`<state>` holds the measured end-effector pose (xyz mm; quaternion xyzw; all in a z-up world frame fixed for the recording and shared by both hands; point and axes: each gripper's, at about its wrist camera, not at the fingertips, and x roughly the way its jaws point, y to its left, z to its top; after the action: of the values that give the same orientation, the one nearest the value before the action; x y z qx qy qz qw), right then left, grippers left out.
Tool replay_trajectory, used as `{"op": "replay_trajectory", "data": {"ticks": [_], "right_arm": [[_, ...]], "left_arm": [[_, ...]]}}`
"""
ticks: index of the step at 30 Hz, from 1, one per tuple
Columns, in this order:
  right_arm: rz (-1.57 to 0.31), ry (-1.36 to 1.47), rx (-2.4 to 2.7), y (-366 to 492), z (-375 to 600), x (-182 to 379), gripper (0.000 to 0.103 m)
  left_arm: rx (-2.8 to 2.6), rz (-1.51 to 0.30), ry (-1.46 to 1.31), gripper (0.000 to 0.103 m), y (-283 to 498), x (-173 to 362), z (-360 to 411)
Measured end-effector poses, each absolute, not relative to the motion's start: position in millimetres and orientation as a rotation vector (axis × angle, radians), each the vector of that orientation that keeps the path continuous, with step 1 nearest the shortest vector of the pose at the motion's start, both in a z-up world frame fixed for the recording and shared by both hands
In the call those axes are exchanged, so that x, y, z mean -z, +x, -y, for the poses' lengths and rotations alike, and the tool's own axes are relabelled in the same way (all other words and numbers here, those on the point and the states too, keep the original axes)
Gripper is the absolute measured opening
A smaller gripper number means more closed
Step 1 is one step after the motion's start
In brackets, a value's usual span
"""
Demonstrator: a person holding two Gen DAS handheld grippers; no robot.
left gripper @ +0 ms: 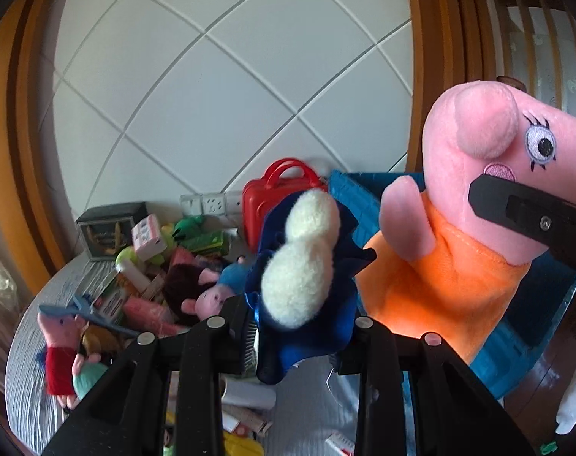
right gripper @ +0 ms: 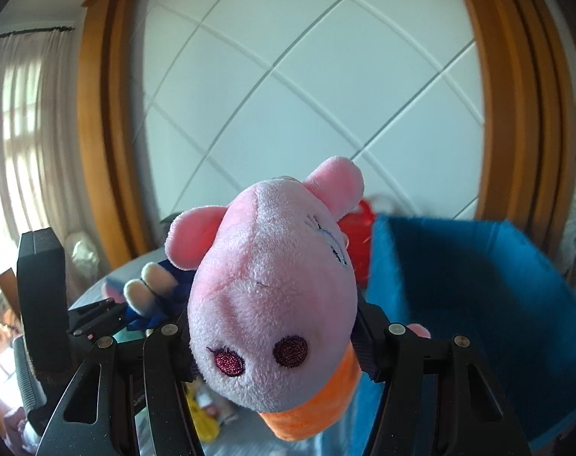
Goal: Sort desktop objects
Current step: 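Carry both plush toys over the blue crate and open both tools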
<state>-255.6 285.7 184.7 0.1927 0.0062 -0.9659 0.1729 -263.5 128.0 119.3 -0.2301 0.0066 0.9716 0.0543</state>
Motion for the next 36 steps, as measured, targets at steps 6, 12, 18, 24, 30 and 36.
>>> {"op": "replay_trajectory", "data": {"ticks": [6,12,18,24,30,36], "right_arm": [[0.081,0.473,2.851,-263,-344,-217,0.060],[0.053,0.504,2.970,-284,-421,-237,0.060],[-0.027,0.619,2.970,-333,-501,-244,0.060],[-0.062,0.813,2.911,-393,-558,-215,0.060],[-0.036,1.123,2.824,-449,-591,-144,0.060],[0.021,1.449,2.673,-484,-607,-71,0.060]], "left_arm": [[-2.889,-0.017,-0.608,0.029,-287,-149,-171],[-2.798,-0.023,-0.602,0.029,-313,-172,-246],[-2.726,0.062,-0.654,0.029,-354,-199,-332],[-2.713,0.025,-0.838,0.029,-415,-189,-416],[-2.651,-0.071,-1.148,0.029,-474,-116,-461],[-2.576,-0.135,-1.391,0.029,-498,-57,-475]]}}
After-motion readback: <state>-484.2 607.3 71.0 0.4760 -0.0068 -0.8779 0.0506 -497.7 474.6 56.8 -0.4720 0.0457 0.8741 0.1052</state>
